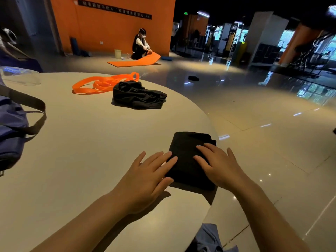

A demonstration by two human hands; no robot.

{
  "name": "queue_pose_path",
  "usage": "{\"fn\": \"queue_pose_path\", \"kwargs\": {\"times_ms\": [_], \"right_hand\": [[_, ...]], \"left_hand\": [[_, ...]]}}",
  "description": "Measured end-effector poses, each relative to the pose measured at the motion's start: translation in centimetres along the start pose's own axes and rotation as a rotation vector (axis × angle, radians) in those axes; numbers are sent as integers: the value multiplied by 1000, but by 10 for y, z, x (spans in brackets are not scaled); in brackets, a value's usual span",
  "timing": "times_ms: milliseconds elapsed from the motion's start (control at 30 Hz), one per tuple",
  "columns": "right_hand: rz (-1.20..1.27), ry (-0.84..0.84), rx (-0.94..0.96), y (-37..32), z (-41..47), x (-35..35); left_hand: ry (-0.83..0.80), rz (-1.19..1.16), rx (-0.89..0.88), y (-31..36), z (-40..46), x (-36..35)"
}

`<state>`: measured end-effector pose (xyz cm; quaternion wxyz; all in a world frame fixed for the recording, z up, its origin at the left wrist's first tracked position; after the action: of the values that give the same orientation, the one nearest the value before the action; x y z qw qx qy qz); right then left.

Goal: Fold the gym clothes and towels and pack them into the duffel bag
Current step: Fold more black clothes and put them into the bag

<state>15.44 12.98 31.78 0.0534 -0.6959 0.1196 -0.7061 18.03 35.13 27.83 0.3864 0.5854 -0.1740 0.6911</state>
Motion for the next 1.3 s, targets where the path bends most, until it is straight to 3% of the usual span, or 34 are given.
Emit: {"fn": "queue_pose_path", "kwargs": {"times_ms": [133, 433, 567, 733, 900, 1067, 1300], "right_hand": [[10, 39, 208, -52, -18, 16], [174, -252, 636, -225, -16, -69], [69, -169, 775, -291, -9, -109], [258, -8, 810, -342, 20, -125], [159, -50, 815, -354, 47, -136], [113, 41, 854, -351, 38, -131], [92, 27, 831, -303, 23, -105]], "left_hand": [[83, -19, 118, -38, -49, 30], [266, 223, 514, -123, -168, 95], [362, 288, 735, -159, -219, 117], [213, 289, 1029, -192, -249, 107], [124, 333, 1018, -194, -239, 98], [122, 342, 999, -185, -237, 94], [84, 392, 912, -133, -217, 87]]}}
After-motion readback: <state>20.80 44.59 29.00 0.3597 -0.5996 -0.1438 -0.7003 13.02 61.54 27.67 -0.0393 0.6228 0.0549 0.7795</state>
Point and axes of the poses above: each hand's wrist, its own z-axis towards the middle knuckle, its own x-axis out of the back of the hand, y = z × x, the point moved 1 cm from there along z, towards the middle knuckle, and after that the axes turned 1 degree about x, right-handed, at the moved point
